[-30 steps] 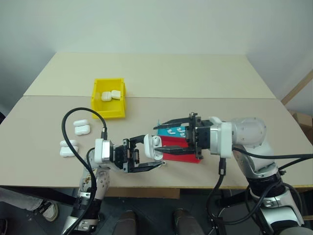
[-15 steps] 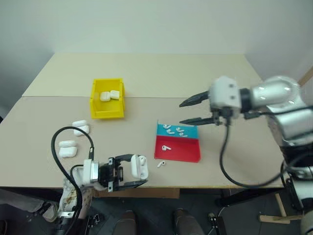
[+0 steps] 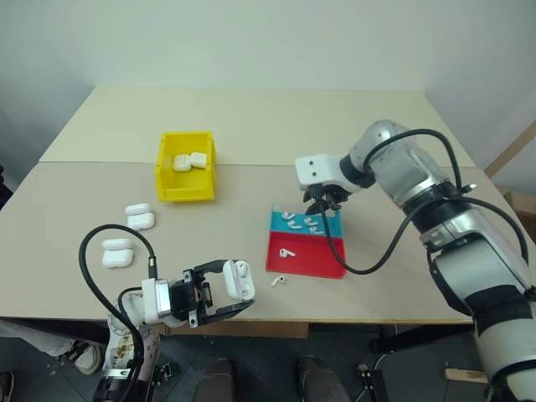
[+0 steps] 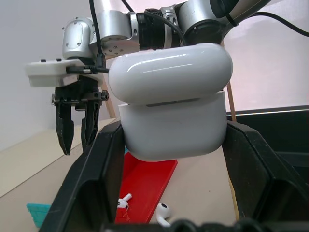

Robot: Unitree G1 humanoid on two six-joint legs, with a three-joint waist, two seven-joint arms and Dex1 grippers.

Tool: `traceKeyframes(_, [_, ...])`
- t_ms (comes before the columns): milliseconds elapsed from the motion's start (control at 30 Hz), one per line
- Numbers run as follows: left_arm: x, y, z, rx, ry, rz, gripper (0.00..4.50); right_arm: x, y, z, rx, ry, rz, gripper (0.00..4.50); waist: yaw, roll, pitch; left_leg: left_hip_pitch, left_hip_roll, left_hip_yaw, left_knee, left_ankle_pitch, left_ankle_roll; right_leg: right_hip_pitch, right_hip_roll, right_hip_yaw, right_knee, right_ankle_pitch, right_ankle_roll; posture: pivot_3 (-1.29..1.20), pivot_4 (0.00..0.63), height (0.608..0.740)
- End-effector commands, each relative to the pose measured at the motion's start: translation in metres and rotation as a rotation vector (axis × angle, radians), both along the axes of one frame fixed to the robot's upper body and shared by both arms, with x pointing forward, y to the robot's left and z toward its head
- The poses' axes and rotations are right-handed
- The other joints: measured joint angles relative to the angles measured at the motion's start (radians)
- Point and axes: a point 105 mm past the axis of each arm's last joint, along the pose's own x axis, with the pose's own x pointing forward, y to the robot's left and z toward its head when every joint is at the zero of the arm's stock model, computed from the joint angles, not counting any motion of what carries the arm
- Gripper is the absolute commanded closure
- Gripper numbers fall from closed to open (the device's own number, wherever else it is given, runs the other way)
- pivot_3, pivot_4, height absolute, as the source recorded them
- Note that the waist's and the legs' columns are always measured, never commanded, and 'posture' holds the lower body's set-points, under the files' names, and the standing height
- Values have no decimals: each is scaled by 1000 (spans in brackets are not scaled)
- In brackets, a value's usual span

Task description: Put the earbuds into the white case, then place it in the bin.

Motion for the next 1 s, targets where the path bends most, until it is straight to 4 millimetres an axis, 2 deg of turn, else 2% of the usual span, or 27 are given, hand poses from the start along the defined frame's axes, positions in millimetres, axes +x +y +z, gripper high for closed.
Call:
traceKeyframes(33, [-4, -2, 6, -2, -50, 9, 1732, 7, -3, 4, -49, -47, 20, 2478, 0, 0, 0, 0, 0, 0, 0, 0, 0, 0, 0, 0, 0, 0, 0, 0, 150, 740])
traceKeyframes(267, [-4, -4, 3, -1, -55, 19, 1732, 15, -1, -11, -85, -42, 7, 2478, -1, 0, 0, 0, 0, 0, 0, 0, 0, 0, 0, 0, 1, 0, 0, 0, 150, 740])
traceKeyframes(533, [-3, -7, 3, -2, -63, 22, 1732, 20, 6, -15, -88, -47, 0, 2478, -2, 0, 0, 1, 0, 0, 0, 0, 0, -1, 0, 1, 4, 0, 0, 0, 150, 740])
traceKeyframes(1000, [-5, -7, 1, 17, -72, 15, 1732, 22, 6, -25, -108, -33, -10, 2478, -3, 1, 0, 1, 0, 0, 0, 0, 0, -1, 1, 1, 4, 0, 0, 0, 150, 740])
